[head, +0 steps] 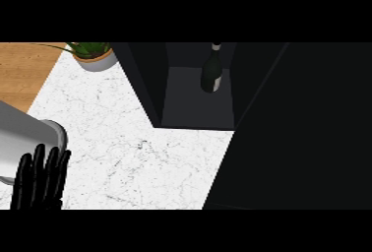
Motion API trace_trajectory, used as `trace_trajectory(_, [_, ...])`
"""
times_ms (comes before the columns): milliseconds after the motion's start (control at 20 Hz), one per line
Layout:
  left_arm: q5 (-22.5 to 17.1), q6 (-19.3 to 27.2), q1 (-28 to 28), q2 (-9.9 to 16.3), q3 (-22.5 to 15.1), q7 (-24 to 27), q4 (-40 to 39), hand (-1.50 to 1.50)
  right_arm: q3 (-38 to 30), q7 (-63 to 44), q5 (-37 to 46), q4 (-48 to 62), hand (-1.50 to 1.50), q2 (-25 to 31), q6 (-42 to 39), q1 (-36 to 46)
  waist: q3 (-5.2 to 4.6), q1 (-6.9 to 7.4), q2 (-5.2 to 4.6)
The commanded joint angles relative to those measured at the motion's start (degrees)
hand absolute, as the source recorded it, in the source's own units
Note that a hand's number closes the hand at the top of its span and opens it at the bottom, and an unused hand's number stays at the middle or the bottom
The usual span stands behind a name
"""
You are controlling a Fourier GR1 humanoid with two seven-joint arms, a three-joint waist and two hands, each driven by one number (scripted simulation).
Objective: Pick up the wine, place it into the cabinet and close the cabinet
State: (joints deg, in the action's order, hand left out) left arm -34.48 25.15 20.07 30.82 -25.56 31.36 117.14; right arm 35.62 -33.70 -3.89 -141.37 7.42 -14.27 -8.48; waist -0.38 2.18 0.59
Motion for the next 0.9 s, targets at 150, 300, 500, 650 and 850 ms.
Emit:
trace_trajectory(150, [-5.22,-6.10,3.13,4.75,7.46,0.21,0.86,-1.50,15.44,-5.65,1.35,3.05,1.50,-7.20,11.78,12.94,-0.09,0.62,-0.20])
trace_trajectory(300, [-9.01,-9.53,6.04,6.48,11.26,0.19,2.31,-1.50,15.78,-7.15,2.65,6.29,1.50,-7.27,19.71,20.44,-0.02,0.87,-0.20])
trace_trajectory(500, [-11.12,-14.47,7.23,8.61,13.92,0.44,0.94,-1.50,14.79,-6.54,2.04,13.44,1.50,-7.29,27.04,32.40,-0.06,1.62,-0.28])
trace_trajectory(650, [-12.46,-17.35,7.85,9.80,16.54,0.87,0.67,-1.50,12.96,-6.38,-1.52,18.86,1.50,-7.24,32.09,39.93,0.02,1.65,-0.44])
trace_trajectory(850, [-14.69,-19.41,9.45,10.62,19.30,0.64,1.50,-1.50,7.35,-5.30,-7.44,29.72,1.50,-7.33,35.97,51.53,0.11,2.75,-0.72])
